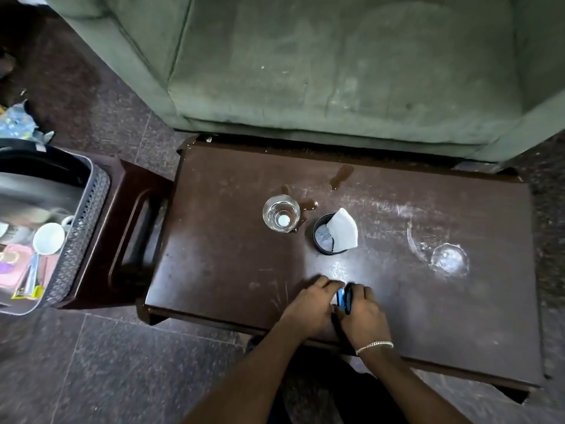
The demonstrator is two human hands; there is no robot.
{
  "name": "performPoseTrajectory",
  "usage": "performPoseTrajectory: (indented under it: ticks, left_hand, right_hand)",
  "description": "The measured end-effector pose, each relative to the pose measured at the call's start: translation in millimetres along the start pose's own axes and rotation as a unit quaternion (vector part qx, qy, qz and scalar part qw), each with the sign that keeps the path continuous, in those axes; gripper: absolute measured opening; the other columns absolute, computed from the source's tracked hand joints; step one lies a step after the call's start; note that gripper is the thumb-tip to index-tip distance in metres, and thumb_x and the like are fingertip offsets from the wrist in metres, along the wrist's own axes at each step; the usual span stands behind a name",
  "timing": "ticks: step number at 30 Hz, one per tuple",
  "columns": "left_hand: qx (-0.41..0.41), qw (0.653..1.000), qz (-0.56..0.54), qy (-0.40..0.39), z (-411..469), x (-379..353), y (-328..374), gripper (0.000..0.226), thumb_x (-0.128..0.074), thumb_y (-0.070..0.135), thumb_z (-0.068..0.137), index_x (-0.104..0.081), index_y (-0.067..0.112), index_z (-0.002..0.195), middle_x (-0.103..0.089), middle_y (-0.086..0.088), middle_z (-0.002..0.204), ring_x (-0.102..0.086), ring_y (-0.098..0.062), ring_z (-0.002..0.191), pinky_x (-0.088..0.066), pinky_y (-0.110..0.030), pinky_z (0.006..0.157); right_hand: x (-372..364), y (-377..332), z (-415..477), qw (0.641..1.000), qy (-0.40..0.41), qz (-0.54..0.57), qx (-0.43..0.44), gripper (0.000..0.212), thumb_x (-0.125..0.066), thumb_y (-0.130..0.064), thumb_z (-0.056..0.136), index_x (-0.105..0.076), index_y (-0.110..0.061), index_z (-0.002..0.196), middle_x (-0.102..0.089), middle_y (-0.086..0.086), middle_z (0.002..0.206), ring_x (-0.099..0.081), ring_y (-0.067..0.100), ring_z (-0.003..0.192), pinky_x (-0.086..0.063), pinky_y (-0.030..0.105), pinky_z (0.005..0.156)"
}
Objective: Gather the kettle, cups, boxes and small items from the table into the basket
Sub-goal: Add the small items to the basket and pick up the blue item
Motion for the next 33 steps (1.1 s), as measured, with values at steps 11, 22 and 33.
performPoseTrajectory:
  ticks: [11, 22, 33]
  left_hand:
    - [0.006, 0.999, 0.020, 0.033, -21.8, 38.2, -29.7, 0.050, -0.058, 0.013, 0.090, -0.052, 0.019, 0.140, -0.053, -0.006, 0.139, -0.059, -0.034, 0.123, -0.049, -0.050, 0.098]
    - [0.052, 0.989, 0.019, 0.140, -130.4, 182.6, -140.5, 0.045, -0.053, 0.019, 0.097, -0.052, 0.018, 0.142, -0.054, -0.005, 0.132, -0.061, -0.032, 0.118, -0.051, -0.051, 0.093]
    - [0.109, 0.935, 0.035, 0.335, -294.1, 326.4, -265.7, 0.036, -0.065, 0.018, 0.093, -0.063, 0.009, 0.128, -0.059, -0.009, 0.119, -0.061, -0.027, 0.104, -0.056, -0.046, 0.084]
  right_hand:
    - [-5.8, -62.6, -2.2, 0.997, -0.023, -0.025, 0.064, 0.045, -0.067, -0.024, 0.084, -0.057, -0.010, 0.126, -0.059, 0.013, 0.120, -0.066, 0.041, 0.099, -0.052, 0.044, 0.077]
    - [-29.1, -274.1, -22.4, 0.959, -0.006, -0.033, 0.280, 0.032, -0.077, -0.013, 0.076, -0.068, -0.007, 0.105, -0.064, 0.012, 0.102, -0.066, 0.033, 0.089, -0.054, 0.037, 0.072]
    - [-84.8, -508.5, -72.7, 0.889, -0.048, -0.002, 0.455, 0.039, -0.073, -0.007, 0.081, -0.067, -0.006, 0.120, -0.061, 0.012, 0.108, -0.064, 0.031, 0.096, -0.054, 0.038, 0.083]
Point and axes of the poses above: each hand's wrist, its own z-axis towards the middle knuckle, its own x-axis out of the back of the hand, y = z × x, the point moved 9 cm from there along z, towards the middle knuckle
